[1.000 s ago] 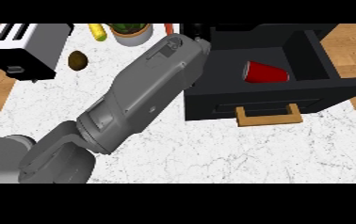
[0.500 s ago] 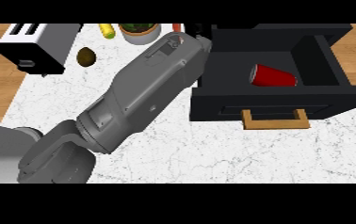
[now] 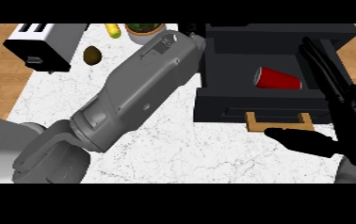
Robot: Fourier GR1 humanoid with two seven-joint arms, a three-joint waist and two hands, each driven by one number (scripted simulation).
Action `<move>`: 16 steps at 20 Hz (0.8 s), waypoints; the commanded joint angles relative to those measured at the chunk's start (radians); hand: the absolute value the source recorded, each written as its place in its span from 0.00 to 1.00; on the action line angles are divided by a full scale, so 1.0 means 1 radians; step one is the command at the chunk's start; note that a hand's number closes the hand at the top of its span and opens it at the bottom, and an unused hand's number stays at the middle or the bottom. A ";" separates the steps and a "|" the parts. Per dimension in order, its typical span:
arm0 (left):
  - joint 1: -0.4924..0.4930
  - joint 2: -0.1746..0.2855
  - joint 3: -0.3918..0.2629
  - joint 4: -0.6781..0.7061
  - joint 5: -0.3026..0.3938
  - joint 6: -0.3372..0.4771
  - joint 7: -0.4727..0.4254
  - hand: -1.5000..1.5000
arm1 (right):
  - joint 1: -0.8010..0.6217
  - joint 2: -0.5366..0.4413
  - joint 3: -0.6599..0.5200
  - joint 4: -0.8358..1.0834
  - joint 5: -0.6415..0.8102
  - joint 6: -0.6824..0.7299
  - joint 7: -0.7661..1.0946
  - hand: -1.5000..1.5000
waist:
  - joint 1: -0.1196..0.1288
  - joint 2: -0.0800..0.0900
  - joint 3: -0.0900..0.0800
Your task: Pick up the can, place it into the drawer and close the drawer
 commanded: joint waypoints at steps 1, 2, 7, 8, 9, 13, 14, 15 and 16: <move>0.061 0.035 0.009 0.010 -0.029 -0.042 -0.026 0.00 | -0.116 -0.027 0.050 0.183 0.116 -0.061 -0.036 0.00 | 0.002 0.003 0.000; 0.033 0.018 0.004 -0.037 -0.034 0.021 0.001 0.00 | -0.140 -0.009 0.117 0.177 0.173 -0.051 0.014 0.00 | 0.010 -0.004 -0.001; 0.079 0.065 -0.016 -0.128 -0.055 0.026 0.065 0.00 | -0.245 -0.038 0.141 0.416 0.290 -0.145 -0.048 0.00 | 0.026 -0.008 0.000; 0.054 0.123 -0.011 -0.105 -0.062 0.001 0.089 0.00 | -0.230 -0.055 0.146 0.478 0.308 -0.172 -0.093 0.00 | 0.023 -0.004 0.000; 0.051 0.129 -0.005 -0.105 -0.065 0.007 0.098 0.00 | -0.226 -0.088 0.129 0.520 0.318 -0.190 -0.128 0.00 | 0.017 -0.002 0.001; 0.085 0.171 -0.017 -0.176 -0.088 0.013 0.143 0.00 | -0.334 -0.024 0.133 0.731 0.407 -0.331 -0.087 0.00 | 0.023 -0.002 0.001; 0.112 0.147 -0.014 -0.205 -0.099 0.067 0.124 0.00 | -0.348 -0.051 0.103 0.785 0.391 -0.339 -0.120 0.00 | 0.021 -0.003 0.001; 0.111 0.206 0.000 -0.207 -0.093 0.015 0.141 0.00 | -0.382 -0.016 0.127 0.830 0.431 -0.368 -0.084 0.00 | 0.027 -0.001 0.000; 0.123 0.202 -0.018 -0.250 -0.096 0.034 0.166 0.00 | -0.356 -0.016 0.107 0.895 0.438 -0.438 -0.106 0.00 | 0.037 -0.002 0.001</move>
